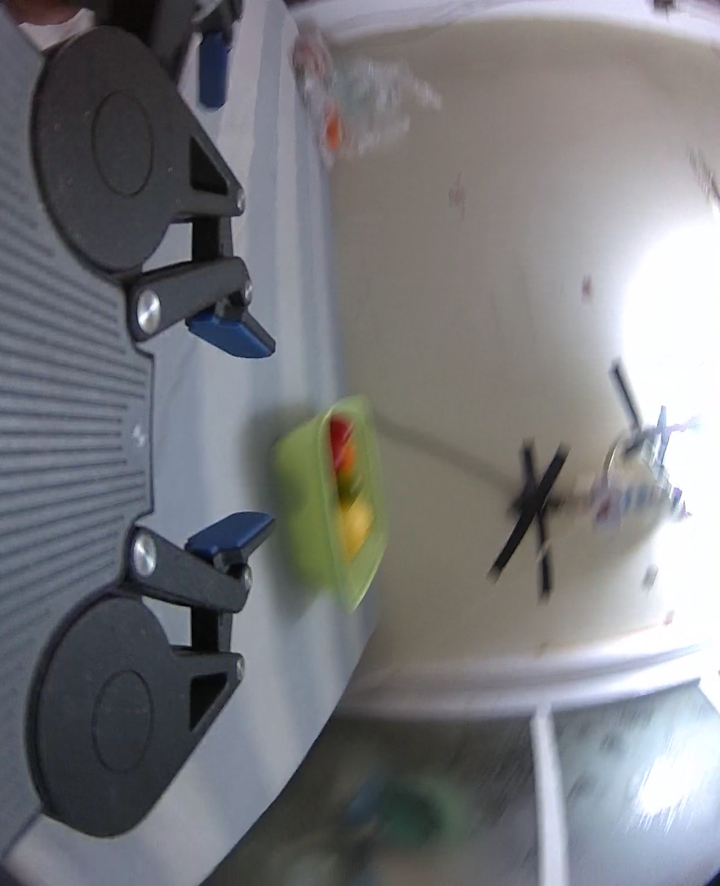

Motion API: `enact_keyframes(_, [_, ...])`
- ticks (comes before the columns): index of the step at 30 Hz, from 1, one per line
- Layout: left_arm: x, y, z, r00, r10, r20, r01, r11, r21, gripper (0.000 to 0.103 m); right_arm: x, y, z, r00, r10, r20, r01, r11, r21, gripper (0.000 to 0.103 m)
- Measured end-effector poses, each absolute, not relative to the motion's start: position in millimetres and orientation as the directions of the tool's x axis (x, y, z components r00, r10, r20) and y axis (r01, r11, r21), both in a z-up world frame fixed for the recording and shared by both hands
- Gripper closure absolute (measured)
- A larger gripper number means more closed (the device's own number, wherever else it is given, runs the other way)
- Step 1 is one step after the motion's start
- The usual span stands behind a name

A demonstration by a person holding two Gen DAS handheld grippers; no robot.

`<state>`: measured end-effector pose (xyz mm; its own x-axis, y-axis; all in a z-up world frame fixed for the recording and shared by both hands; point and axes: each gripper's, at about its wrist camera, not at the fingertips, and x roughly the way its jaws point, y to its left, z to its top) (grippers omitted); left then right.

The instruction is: Organize fruits

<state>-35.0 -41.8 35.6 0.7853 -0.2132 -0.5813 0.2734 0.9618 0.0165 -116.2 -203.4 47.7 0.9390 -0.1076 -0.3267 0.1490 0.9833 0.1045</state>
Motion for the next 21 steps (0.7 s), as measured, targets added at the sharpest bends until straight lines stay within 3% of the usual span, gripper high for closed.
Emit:
enact_keyframes(4, [-39.2, -47.8, 33.5, 0.780, -0.207, -0.590, 0.276, 0.961, 0.028, 0.000, -135.6, -202.2, 41.0, 0.916, -0.132, -0.378, 0.193, 0.973, 0.128, 0.039])
enact_keyframes(21, [-62.0, -38.5, 38.1, 0.804, -0.144, -0.577, 0.205, 0.978, 0.042, 0.000, -150.7, -194.8, 38.5, 0.910, -0.095, -0.405, 0.166, 0.976, 0.144, 0.033])
